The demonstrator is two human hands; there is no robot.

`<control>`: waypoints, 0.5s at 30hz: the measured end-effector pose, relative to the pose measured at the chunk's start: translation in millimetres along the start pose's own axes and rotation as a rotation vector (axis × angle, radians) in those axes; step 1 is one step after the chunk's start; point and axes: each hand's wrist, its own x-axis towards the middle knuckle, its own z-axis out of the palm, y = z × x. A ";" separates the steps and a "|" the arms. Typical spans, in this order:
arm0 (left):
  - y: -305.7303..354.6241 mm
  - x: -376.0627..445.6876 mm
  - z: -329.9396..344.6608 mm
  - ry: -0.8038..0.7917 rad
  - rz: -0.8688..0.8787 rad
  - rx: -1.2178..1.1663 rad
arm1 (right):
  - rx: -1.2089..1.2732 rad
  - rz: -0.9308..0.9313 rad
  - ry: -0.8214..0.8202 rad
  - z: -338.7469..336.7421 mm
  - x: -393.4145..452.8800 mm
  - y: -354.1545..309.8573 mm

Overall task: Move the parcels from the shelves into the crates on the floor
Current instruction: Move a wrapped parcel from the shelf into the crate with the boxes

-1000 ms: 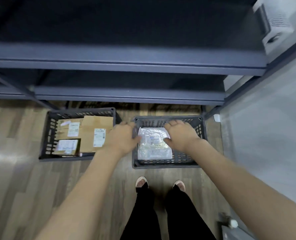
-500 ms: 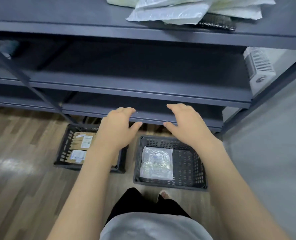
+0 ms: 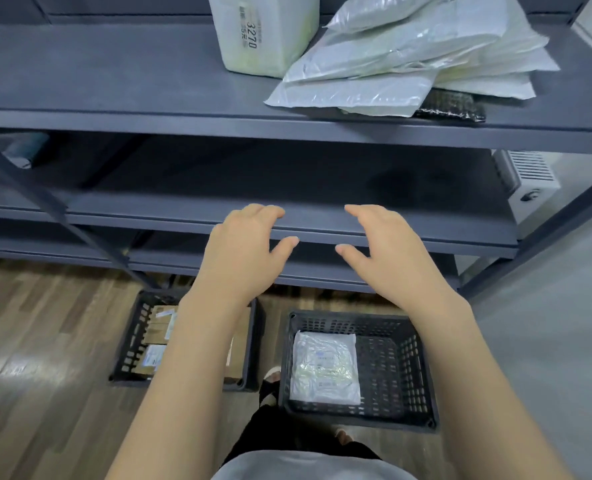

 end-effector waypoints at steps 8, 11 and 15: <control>-58.8 85.8 -40.5 0.065 0.054 0.002 | 0.014 -0.025 0.095 3.0 94.9 -47.2; -78.9 122.3 -61.0 0.091 0.068 0.027 | 0.006 -0.046 0.165 -3.7 133.8 -64.7; -95.3 170.3 -82.5 0.105 0.104 0.031 | 0.015 -0.052 0.277 -15.0 184.2 -77.4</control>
